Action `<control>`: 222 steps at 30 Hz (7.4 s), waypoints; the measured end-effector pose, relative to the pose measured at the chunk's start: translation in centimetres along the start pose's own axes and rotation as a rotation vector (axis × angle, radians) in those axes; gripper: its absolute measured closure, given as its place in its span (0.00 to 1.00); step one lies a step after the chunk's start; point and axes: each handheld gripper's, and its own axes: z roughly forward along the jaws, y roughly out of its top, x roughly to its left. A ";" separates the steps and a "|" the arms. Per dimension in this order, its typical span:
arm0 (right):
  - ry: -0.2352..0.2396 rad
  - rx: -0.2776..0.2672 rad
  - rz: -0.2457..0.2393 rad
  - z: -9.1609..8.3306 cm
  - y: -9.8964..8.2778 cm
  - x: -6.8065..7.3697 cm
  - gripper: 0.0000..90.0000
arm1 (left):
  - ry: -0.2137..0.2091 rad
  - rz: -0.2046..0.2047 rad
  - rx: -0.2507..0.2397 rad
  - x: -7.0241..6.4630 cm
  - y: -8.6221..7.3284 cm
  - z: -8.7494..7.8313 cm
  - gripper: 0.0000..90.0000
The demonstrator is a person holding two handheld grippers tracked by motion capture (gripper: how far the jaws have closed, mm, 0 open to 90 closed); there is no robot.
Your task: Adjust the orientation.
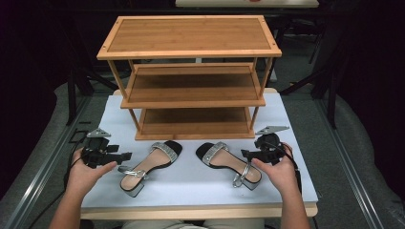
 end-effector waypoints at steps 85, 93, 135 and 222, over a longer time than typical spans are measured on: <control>0.030 -0.077 0.021 -1.2 -0.3 0.3 0.40 | -0.020 0.098 0.595 -5.9 2.7 8.0 0.43; 0.033 -0.076 0.021 -1.1 -0.4 0.4 0.40 | -0.015 0.234 0.650 -4.5 3.6 8.0 0.46; 0.043 -0.063 0.021 -0.6 -0.4 0.5 0.40 | -0.046 0.196 0.679 -5.1 6.1 6.4 0.47; 0.041 -0.048 0.020 0.0 -0.6 0.4 0.39 | -0.099 0.221 0.375 -1.6 -0.5 4.3 0.46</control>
